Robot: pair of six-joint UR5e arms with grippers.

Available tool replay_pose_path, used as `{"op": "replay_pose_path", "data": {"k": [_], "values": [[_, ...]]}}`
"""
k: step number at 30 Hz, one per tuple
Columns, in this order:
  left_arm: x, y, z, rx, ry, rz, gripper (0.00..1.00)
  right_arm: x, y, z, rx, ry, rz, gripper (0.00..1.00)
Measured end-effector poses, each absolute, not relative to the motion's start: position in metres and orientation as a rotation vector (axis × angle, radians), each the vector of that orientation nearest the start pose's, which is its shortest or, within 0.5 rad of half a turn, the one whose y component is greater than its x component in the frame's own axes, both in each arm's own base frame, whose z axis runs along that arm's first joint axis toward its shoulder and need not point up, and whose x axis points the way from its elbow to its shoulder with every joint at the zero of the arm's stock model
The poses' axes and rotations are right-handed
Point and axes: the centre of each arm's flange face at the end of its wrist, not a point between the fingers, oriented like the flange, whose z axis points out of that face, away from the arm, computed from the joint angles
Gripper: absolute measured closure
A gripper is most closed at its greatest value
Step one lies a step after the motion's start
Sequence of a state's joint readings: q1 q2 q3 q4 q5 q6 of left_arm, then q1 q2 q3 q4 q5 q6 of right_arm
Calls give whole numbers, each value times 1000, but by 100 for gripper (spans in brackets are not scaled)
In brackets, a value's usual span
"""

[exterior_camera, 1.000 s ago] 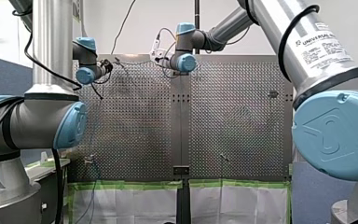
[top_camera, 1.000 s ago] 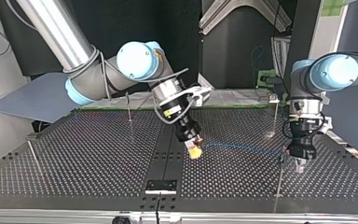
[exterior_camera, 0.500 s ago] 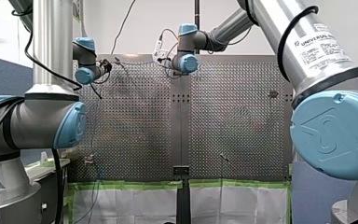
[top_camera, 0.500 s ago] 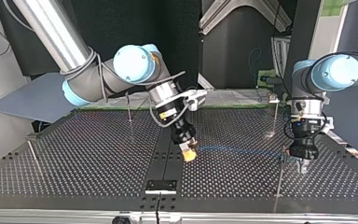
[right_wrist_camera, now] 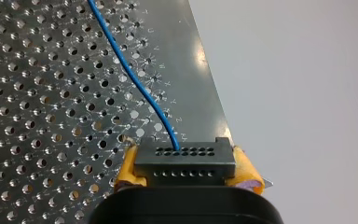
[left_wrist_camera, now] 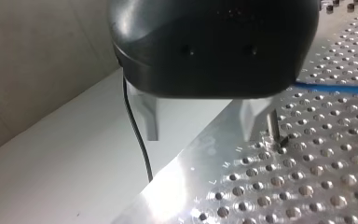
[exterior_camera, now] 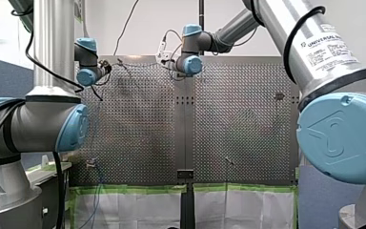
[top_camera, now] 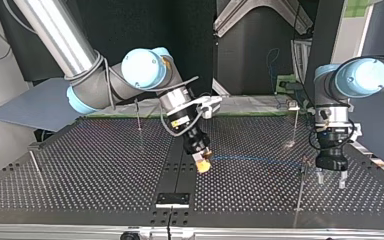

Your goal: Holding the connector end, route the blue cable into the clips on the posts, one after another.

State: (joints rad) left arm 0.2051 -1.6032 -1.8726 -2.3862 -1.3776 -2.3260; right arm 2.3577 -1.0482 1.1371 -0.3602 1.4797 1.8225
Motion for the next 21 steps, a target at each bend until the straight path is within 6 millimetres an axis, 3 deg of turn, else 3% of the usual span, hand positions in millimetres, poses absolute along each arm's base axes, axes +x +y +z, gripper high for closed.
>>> {"op": "replay_pose_path", "data": {"k": [8,21], "values": [[526,-55,416,-364,1132,-598,0,613,-413,426,-1936,962,-2765,100],[517,-57,403,-410,1221,-456,0,613,-413,426,-1939,958,-2759,100]]}}
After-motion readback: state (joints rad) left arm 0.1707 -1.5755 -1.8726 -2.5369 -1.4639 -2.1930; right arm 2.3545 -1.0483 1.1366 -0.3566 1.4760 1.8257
